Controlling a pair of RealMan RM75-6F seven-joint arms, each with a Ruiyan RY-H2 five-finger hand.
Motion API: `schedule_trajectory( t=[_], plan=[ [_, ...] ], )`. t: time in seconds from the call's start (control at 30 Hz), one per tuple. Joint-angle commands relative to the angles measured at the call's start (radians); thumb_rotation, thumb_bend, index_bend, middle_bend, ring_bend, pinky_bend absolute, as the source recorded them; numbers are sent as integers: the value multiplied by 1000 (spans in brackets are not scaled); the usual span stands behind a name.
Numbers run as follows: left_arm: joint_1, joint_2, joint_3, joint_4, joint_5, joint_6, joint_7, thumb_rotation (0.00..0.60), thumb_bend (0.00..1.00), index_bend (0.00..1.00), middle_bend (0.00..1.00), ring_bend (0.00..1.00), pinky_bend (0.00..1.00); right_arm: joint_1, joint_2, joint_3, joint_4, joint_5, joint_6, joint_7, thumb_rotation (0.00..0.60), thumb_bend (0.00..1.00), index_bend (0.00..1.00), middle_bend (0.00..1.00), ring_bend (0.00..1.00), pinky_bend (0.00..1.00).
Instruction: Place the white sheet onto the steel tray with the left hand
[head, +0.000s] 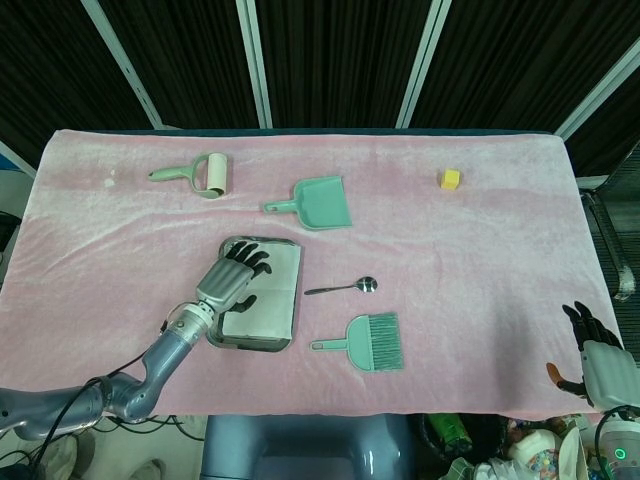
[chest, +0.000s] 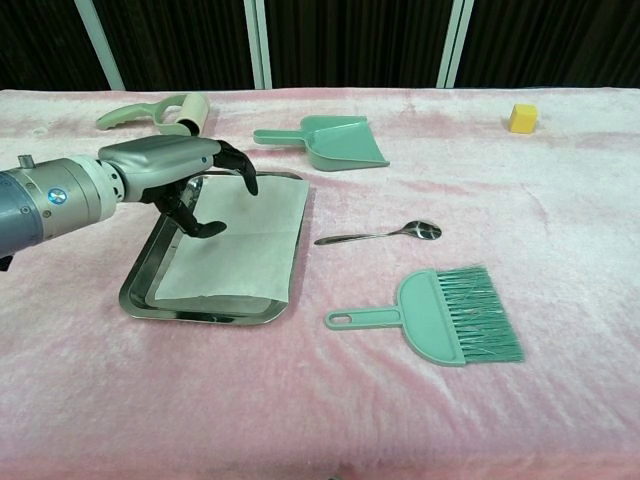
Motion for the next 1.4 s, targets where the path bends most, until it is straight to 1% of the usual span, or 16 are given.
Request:
schedule_trajectory(
  t=[0.03,0.17,0.3,0.47,0.9,1.13,1.4],
  plan=[
    [0,-21,-6,24,-4,1,26,600,372,180,113,1,58,0,0,0,0,-1,0,1,600,239,0,8,93,154],
    [-2,-40,-13,40,-20,-3,66,600,372,166,114,17,82,0,0,0,0,0,-1,2,600,239,0,8,93,154],
    [2,-55,-16,50,-26,9,104,600,372,164,132,57,147,0,1,1,0,2,-3,5,600,239,0,8,93,154],
    [5,-69,-20,63,-41,-1,126,600,372,164,138,61,184,1,2,0,-1,2,-5,8,600,239,0,8,93,154],
    [6,-85,-20,83,-53,-41,145,600,373,168,156,61,171,1,4,1,-1,3,-8,15,600,238,0,8,93,154],
    [7,-62,-11,50,-82,-73,179,600,373,168,154,61,171,2,4,0,-1,1,-8,18,600,239,0,8,93,154],
    [14,-57,-10,33,-82,-59,197,600,373,168,150,61,171,2,5,0,-2,2,-11,18,600,240,0,8,93,154]
  ],
)
